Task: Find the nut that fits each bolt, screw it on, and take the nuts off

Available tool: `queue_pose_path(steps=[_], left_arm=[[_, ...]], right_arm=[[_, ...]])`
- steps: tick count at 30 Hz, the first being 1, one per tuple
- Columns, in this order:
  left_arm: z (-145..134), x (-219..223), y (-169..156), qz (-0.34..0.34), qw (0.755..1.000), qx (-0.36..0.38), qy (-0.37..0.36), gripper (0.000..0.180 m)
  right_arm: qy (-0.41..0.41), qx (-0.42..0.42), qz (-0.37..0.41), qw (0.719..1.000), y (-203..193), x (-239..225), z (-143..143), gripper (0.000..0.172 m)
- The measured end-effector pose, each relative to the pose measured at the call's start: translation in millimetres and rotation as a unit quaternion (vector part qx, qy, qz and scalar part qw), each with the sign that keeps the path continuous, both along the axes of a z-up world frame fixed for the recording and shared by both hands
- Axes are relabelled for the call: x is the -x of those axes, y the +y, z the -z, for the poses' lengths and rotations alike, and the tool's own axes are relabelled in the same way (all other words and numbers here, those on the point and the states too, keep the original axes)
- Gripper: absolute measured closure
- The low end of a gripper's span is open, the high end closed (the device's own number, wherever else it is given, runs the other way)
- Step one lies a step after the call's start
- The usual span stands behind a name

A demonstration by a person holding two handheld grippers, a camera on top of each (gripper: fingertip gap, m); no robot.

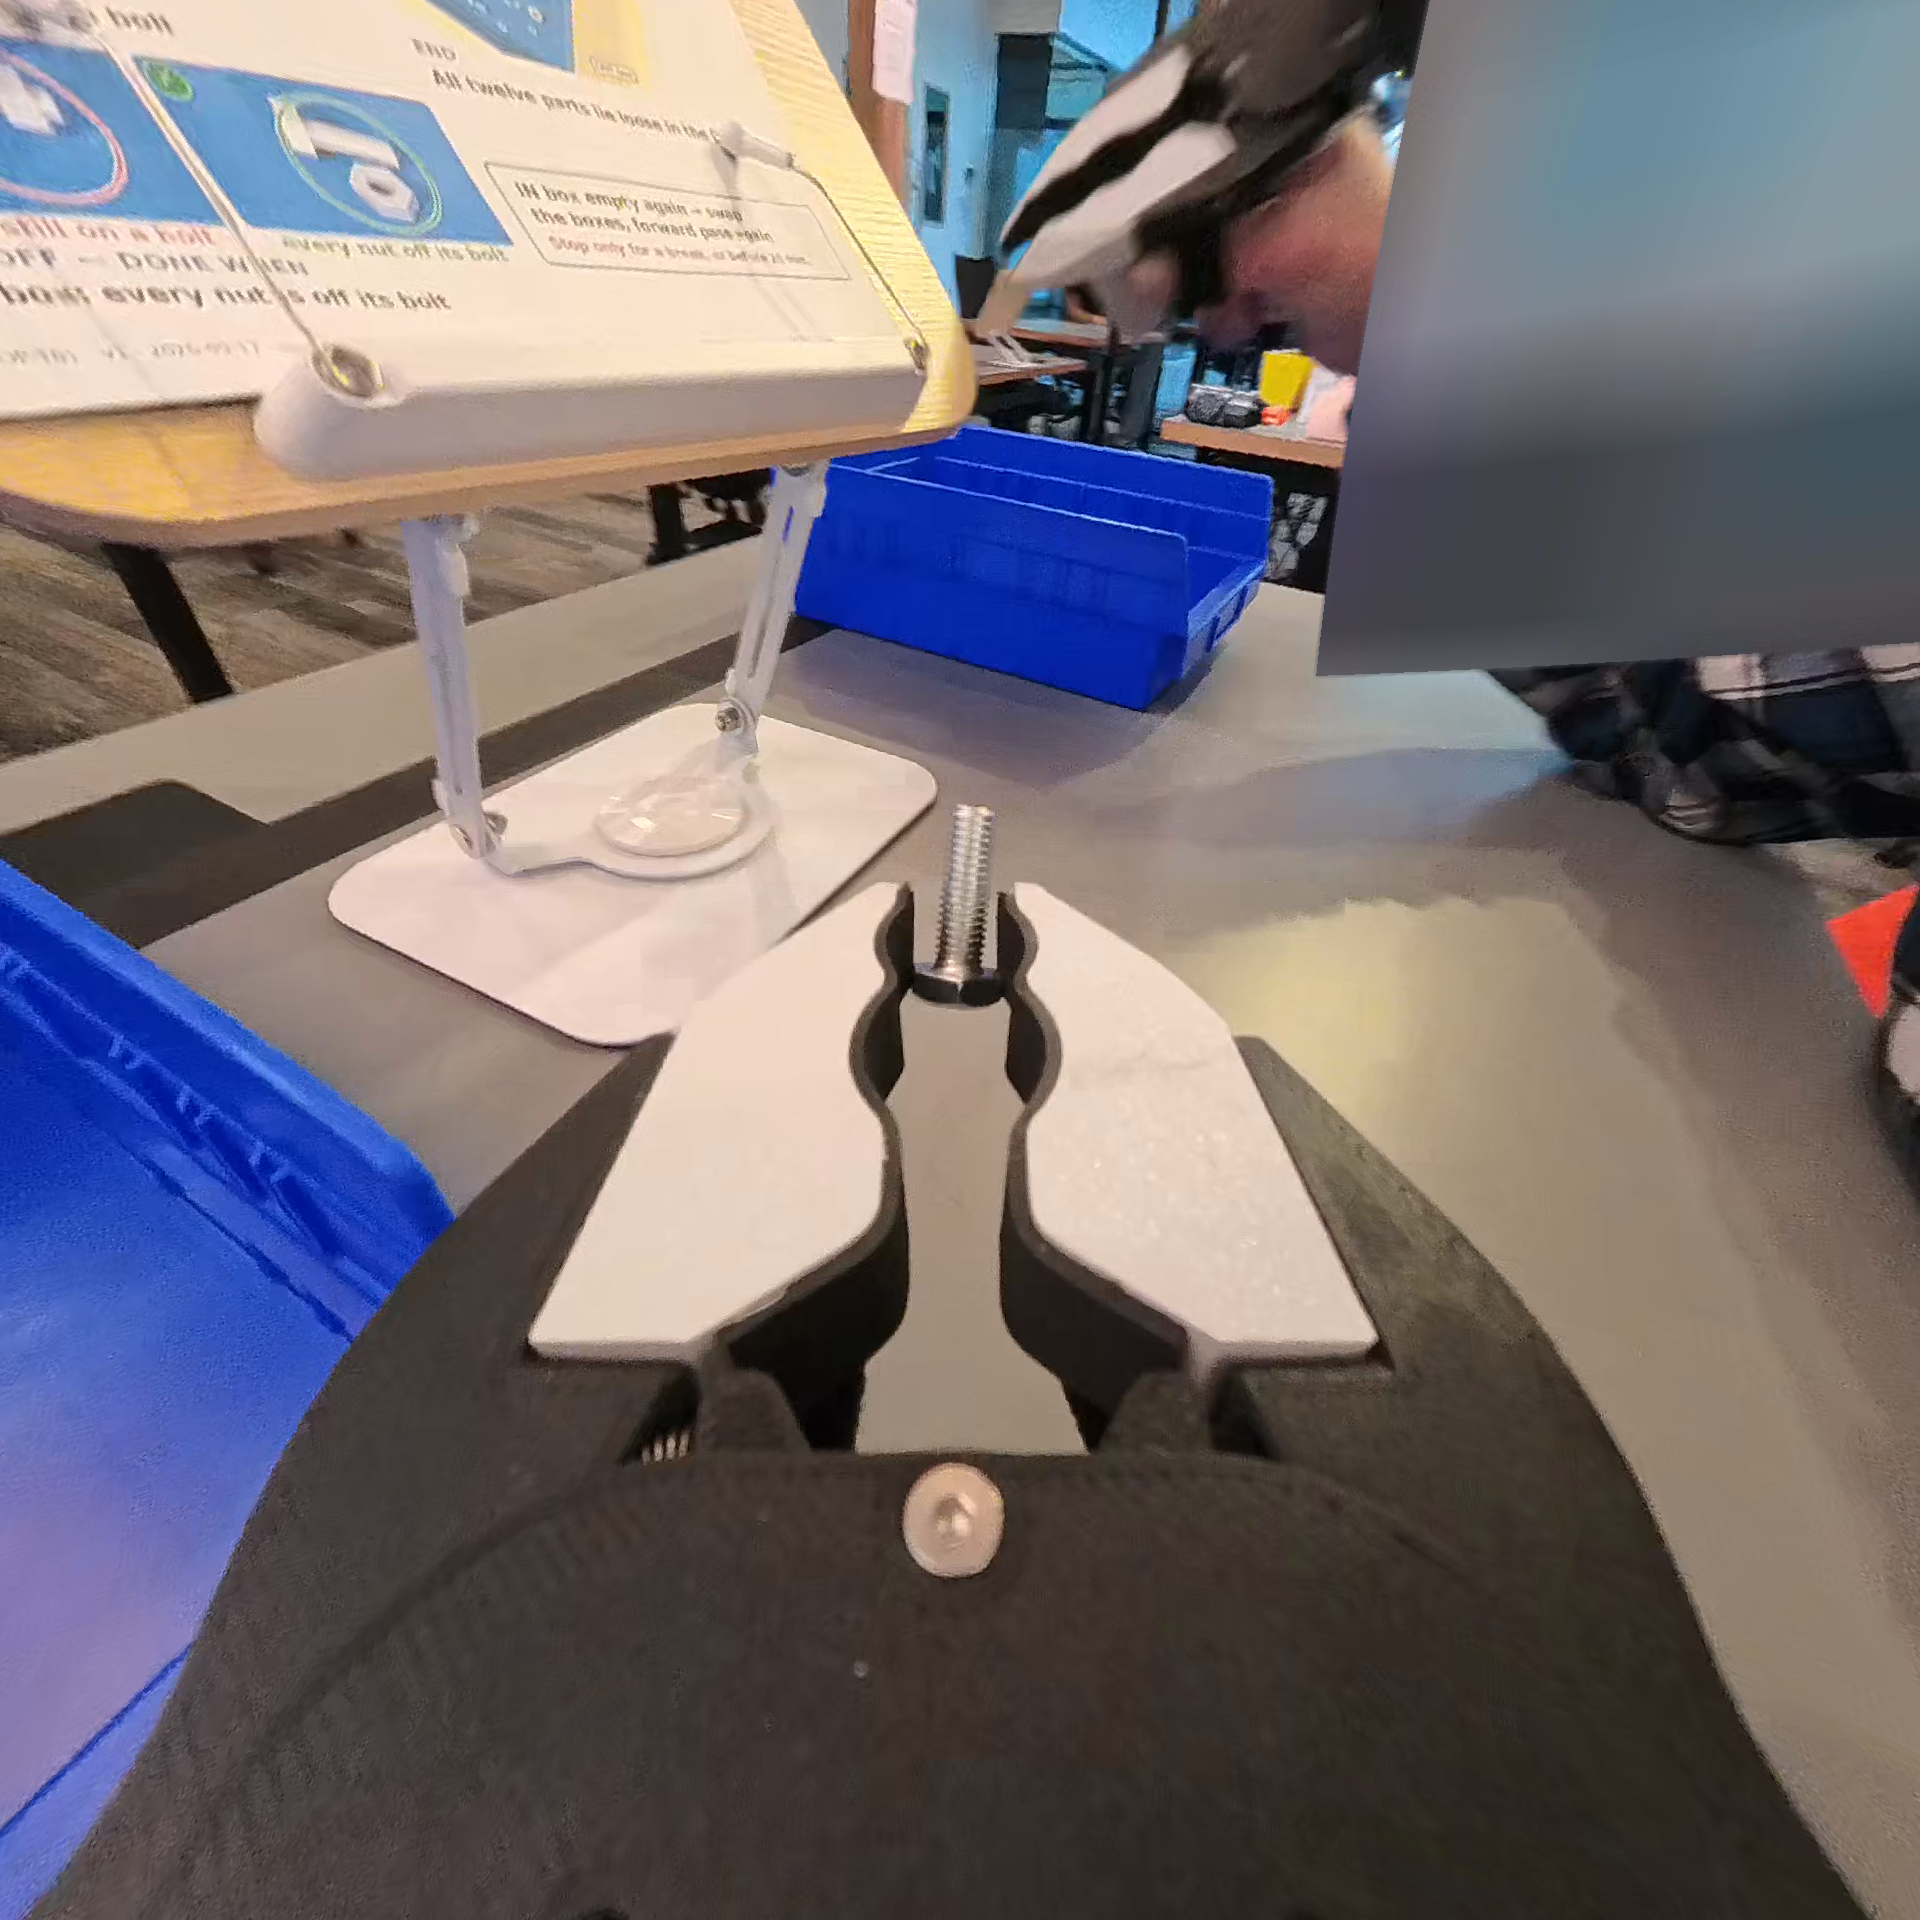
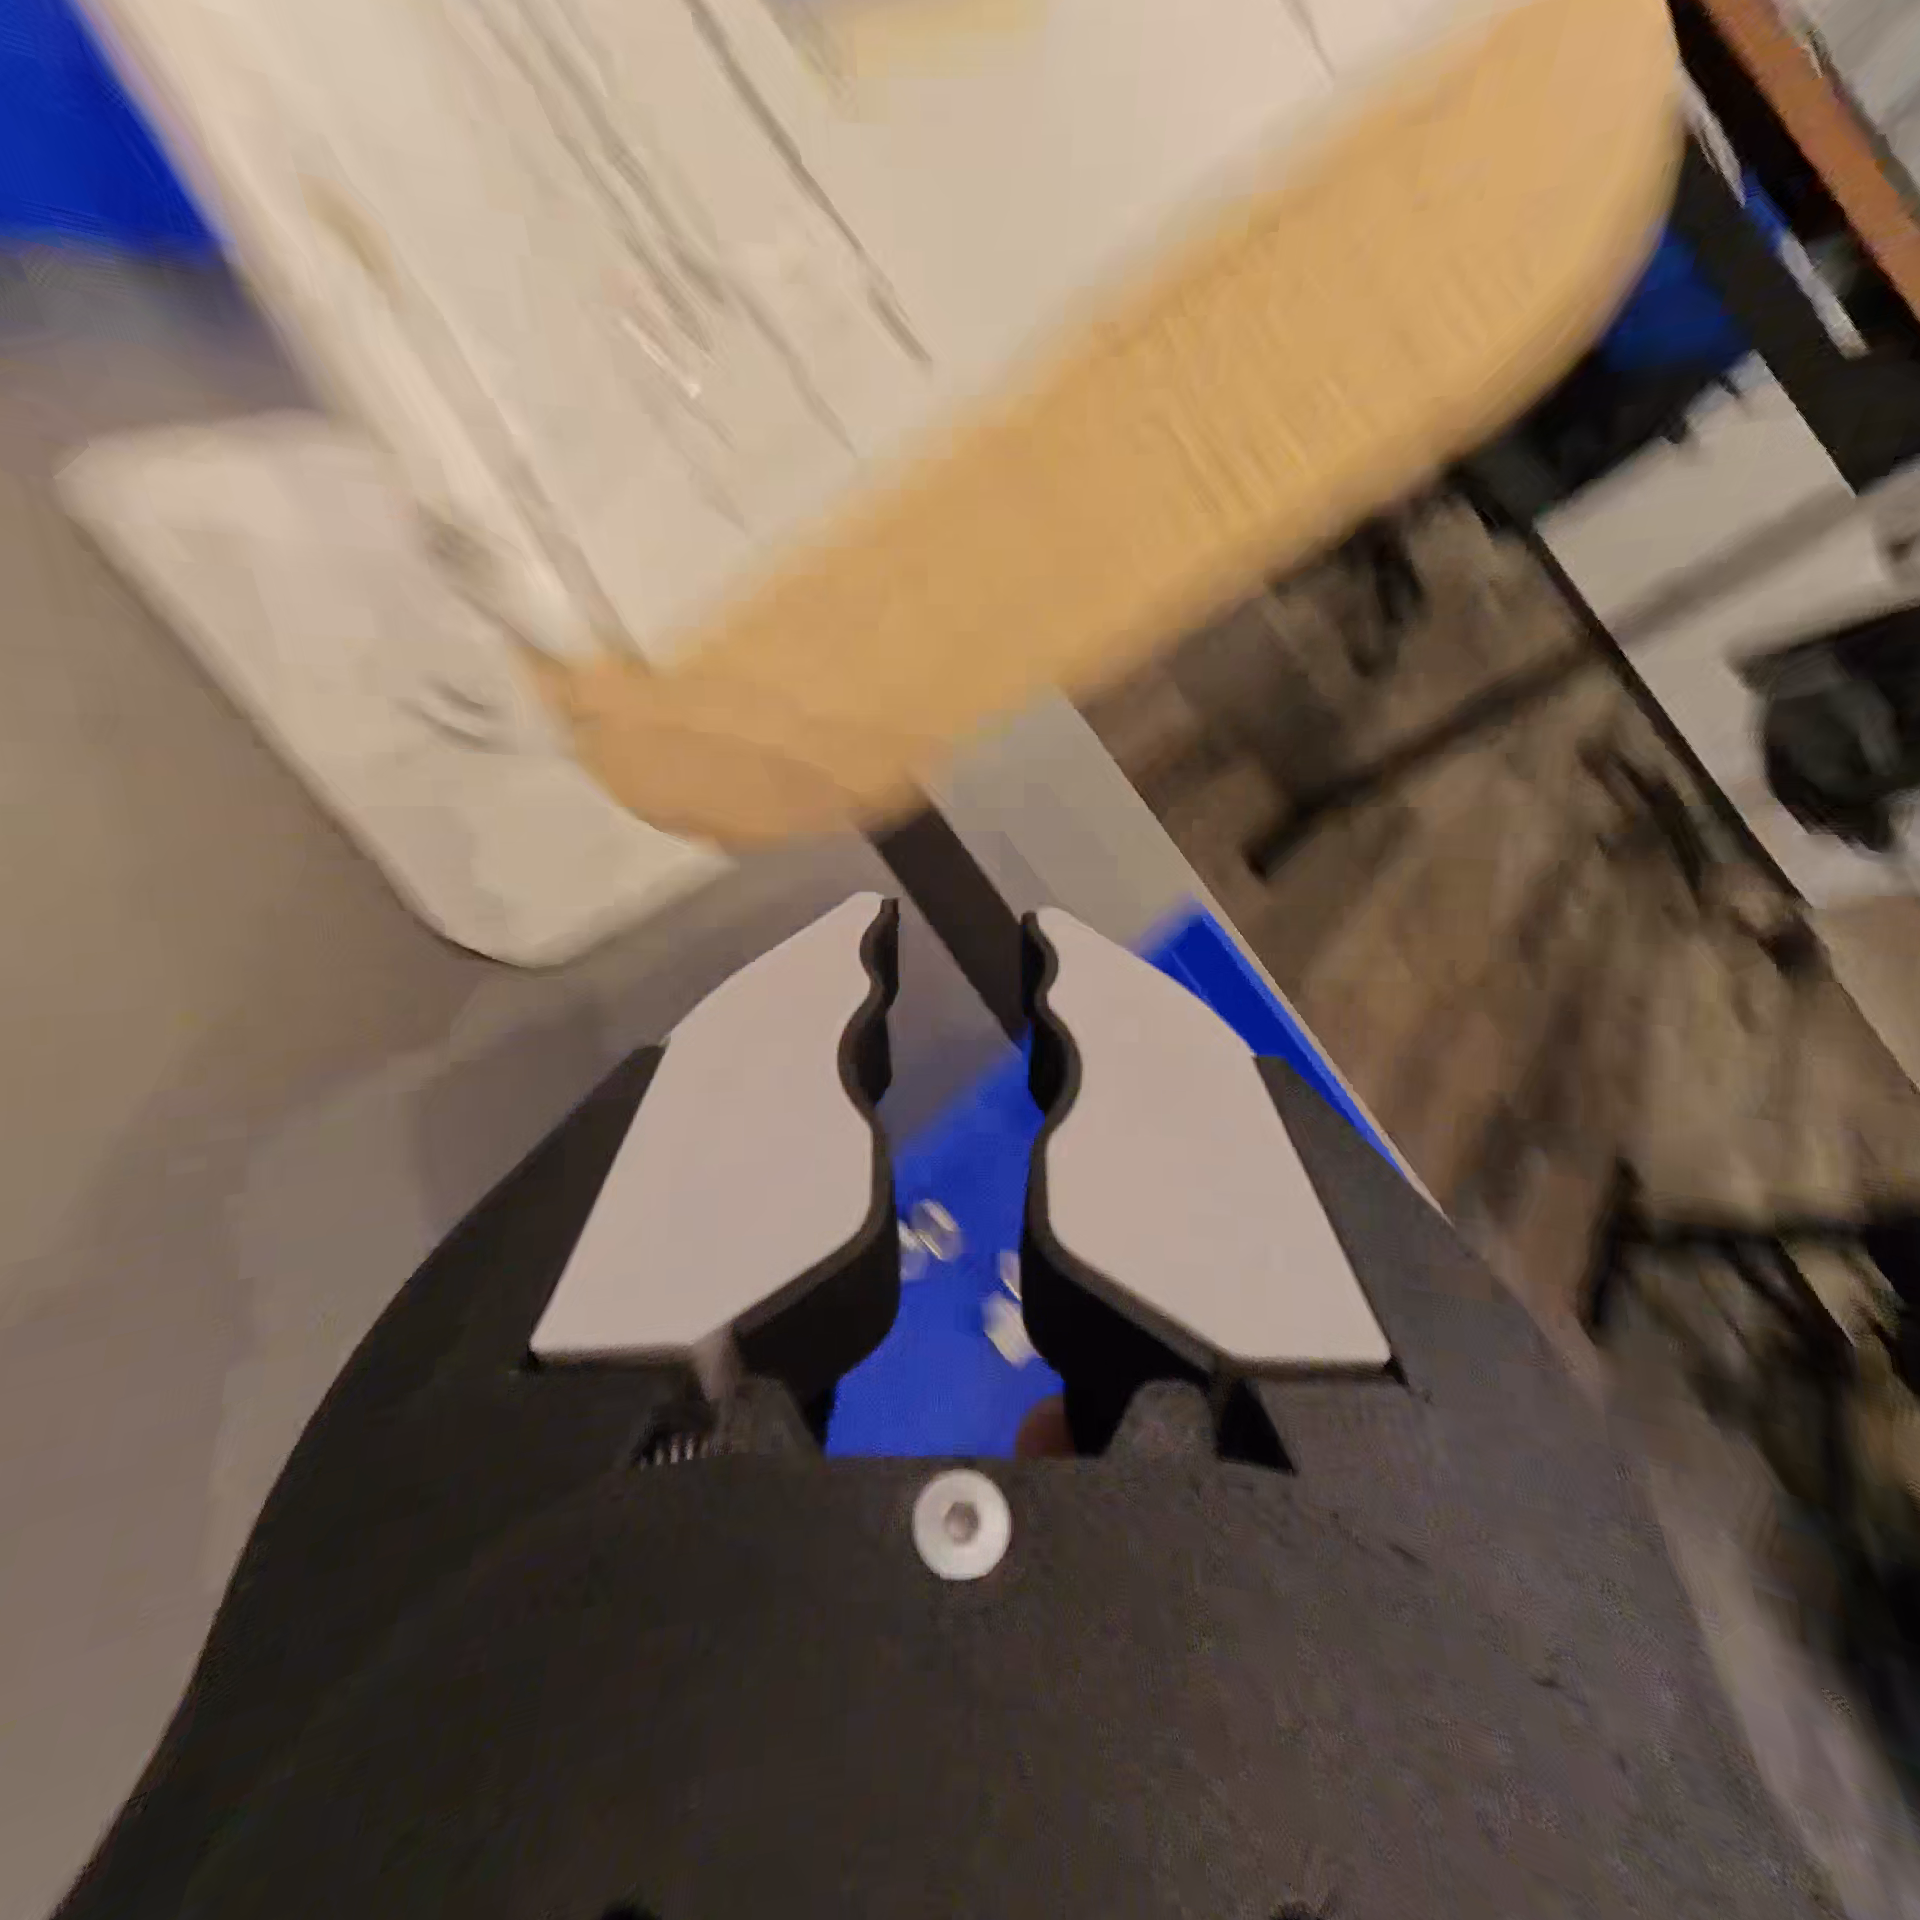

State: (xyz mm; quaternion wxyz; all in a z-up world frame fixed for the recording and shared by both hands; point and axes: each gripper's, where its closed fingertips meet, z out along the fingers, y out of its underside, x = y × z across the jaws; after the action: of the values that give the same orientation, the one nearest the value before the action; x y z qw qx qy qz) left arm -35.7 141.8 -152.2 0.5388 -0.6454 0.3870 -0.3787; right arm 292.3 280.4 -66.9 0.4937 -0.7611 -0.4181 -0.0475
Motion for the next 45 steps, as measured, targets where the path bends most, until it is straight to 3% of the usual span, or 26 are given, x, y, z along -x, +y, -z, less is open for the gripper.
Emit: queue_pose_path(steps=[3,6,10,15,17,25,28,32,33,36,41,43,45], left_arm=[[-1,-4,4,-0.039,0.998,-0.037,0.023,0.166],[-4,-14,2,-0.055,0.995,-0.071,0.043,0.166],[-5,-26,-6,-0.041,0.994,-0.088,0.042,0.166],[-8,-28,-10,-0.027,0.996,-0.083,0.024,0.166],[-9,-28,-10,-0.026,0.996,-0.081,0.017,0.166],[-12,-30,-13,-0.011,0.997,-0.075,-0.004,0.166],[-15,-30,-14,-0.006,0.997,-0.073,-0.020,0.163],[-18,-23,-9,-0.033,0.996,-0.080,-0.022,0.144],[-20,-21,-8,-0.035,0.996,-0.083,-0.024,0.147],[-23,-10,-8,-0.045,0.994,-0.100,-0.021,0.180],[-24,-2,-2,-0.064,0.994,-0.092,-0.020,0.180],[-24,-5,-2,-0.061,0.994,-0.090,-0.019,0.180],[-22,-7,-2,-0.061,0.994,-0.090,-0.012,0.180]], right_arm=[[0.085,0.005,-0.173,0.981,-51,107,-12,0.154],[0.162,0.035,-0.320,0.933,-102,201,-1,0.153],[0.214,0.128,-0.435,0.865,-150,284,39,0.152],[0.247,0.136,-0.463,0.840,-159,324,58,0.152],[0.264,0.129,-0.469,0.833,-160,326,55,0.163],[0.269,0.130,-0.476,0.827,-161,324,55,0.164],[0.278,0.131,-0.474,0.825,-160,321,51,0.164],[0.295,0.114,-0.460,0.830,-149,310,34,0.164],[0.298,0.099,-0.454,0.834,-145,303,25,0.164],[0.290,0.031,-0.419,0.860,-123,262,-11,0.164],[0.268,-0.102,-0.243,0.927,-57,117,-74,0.164],[0.206,-0.144,-0.132,0.959,-25,43,-72,0.164],[0.153,-0.147,-0.022,0.977,2,-30,-52,0.164]])
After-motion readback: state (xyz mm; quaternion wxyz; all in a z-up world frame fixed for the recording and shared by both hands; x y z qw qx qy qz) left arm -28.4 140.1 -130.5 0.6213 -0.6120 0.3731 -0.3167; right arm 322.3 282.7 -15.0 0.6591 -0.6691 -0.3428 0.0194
